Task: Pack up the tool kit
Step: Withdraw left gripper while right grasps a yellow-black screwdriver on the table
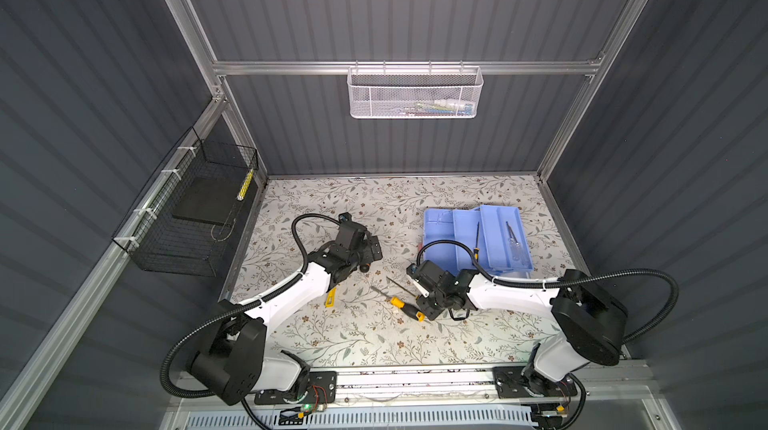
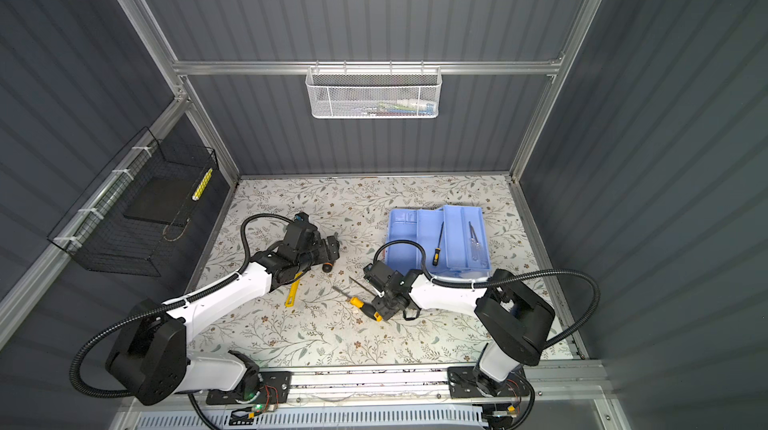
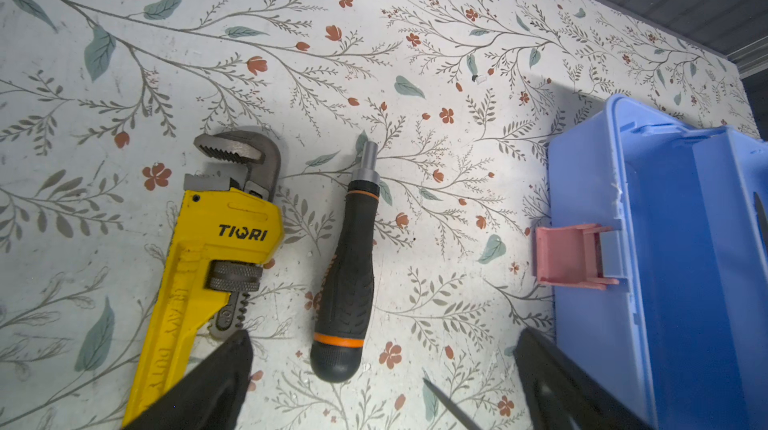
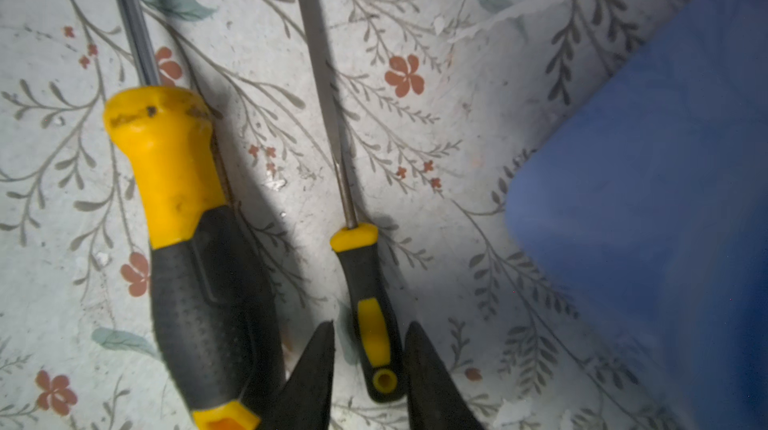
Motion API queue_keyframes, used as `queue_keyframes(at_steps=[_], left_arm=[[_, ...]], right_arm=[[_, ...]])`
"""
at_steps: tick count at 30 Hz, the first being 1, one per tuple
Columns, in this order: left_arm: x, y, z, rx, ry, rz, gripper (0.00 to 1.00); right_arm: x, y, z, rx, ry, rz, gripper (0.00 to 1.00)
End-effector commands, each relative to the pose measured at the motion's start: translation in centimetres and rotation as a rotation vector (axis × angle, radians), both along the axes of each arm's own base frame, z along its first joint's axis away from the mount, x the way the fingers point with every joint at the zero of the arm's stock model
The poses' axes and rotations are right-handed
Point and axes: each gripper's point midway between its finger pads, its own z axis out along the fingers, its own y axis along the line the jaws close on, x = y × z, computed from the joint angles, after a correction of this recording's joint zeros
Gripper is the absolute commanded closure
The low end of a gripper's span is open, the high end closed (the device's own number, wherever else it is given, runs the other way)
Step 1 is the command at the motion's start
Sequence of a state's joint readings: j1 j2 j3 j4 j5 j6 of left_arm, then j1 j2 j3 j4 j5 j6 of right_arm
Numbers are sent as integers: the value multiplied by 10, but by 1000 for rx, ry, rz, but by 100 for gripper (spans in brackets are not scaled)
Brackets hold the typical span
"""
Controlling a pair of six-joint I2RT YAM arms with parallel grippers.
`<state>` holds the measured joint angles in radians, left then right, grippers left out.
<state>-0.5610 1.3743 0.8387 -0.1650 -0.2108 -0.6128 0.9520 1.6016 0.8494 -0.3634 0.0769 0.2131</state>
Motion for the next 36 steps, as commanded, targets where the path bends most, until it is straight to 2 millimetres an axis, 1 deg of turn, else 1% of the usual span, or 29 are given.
queue_keyframes(at_steps=[1, 7, 8, 10, 11, 15, 18, 20, 23, 28, 30, 31, 36], left_arm=[[-2, 8, 2, 4, -1, 24, 0], [-3, 10, 1, 9, 0, 28, 0], [-3, 10, 1, 12, -1, 31, 0], [-4, 12, 3, 11, -5, 35, 0], [-4, 13, 3, 13, -7, 38, 0], [-4, 13, 5, 11, -14, 37, 0], [-5, 15, 4, 12, -12, 40, 0], [-5, 15, 5, 13, -17, 38, 0], [-7, 16, 7, 12, -25, 40, 0], [-8, 18, 8, 5, -36, 42, 0], [-9, 18, 7, 7, -34, 44, 0], [-9, 18, 6, 7, -31, 43, 0], [-9, 17, 4, 4, -27, 37, 0]], right_arm=[[1, 0, -2, -23, -1, -4, 68], [1, 5, -8, -41, 11, 13, 71], [2, 5, -9, -46, 9, 14, 72], [4, 5, -10, -54, 2, 16, 78], [2, 1, -11, -72, 9, 16, 79], [4, 2, -6, -60, -4, 4, 82], [7, 5, 3, -32, -23, -8, 85], [13, 11, 14, 13, -60, -17, 86], [16, 17, 32, 66, -94, -18, 87], [23, 21, 68, 187, -173, -39, 87], [27, 16, 81, 234, -193, -71, 87], [30, 10, 86, 249, -201, -98, 87], [48, -25, 111, 318, -253, -245, 88]])
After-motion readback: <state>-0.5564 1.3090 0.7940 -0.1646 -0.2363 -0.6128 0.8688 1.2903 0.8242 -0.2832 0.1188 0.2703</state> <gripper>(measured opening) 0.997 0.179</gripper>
